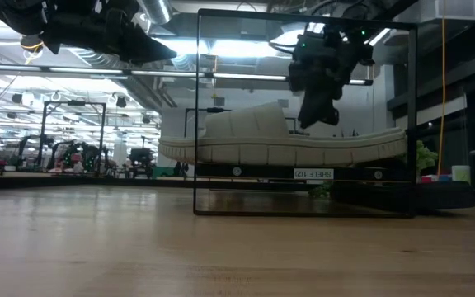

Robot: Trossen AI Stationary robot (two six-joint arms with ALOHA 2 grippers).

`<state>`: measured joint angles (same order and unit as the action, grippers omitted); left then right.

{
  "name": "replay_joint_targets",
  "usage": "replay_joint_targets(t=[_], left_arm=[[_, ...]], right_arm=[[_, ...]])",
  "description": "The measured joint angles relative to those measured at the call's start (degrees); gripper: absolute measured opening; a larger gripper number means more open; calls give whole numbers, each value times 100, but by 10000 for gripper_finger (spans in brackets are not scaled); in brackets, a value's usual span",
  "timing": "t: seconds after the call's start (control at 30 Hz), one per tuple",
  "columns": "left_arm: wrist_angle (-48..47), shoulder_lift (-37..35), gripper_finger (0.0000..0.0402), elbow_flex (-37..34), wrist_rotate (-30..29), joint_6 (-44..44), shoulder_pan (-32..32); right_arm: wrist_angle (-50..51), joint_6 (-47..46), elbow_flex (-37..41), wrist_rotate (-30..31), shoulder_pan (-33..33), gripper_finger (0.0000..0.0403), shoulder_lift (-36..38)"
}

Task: Pick and place slides into the shelf
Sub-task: Put the bottom black slipper on the shelf

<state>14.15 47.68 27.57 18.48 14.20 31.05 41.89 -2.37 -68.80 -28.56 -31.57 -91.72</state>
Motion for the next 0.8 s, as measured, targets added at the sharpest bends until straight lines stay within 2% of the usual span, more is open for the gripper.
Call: replay_joint_targets(t=[0.23,0.43,0.6,0.8], left_arm=[[4,-1,0,0,-1,134,1],[3,0,0,0,-17,153,1],[1,-1,0,1,-313,155,2],[-179,-2,0,0,-341,155,2]], right_arm=[[405,1204,-90,1136,49,92,2],[207,1621,-90,1502,319,92,2],[349,1434,-90,1801,553,92,2],[1037,557,-90,1798,955,71,1]])
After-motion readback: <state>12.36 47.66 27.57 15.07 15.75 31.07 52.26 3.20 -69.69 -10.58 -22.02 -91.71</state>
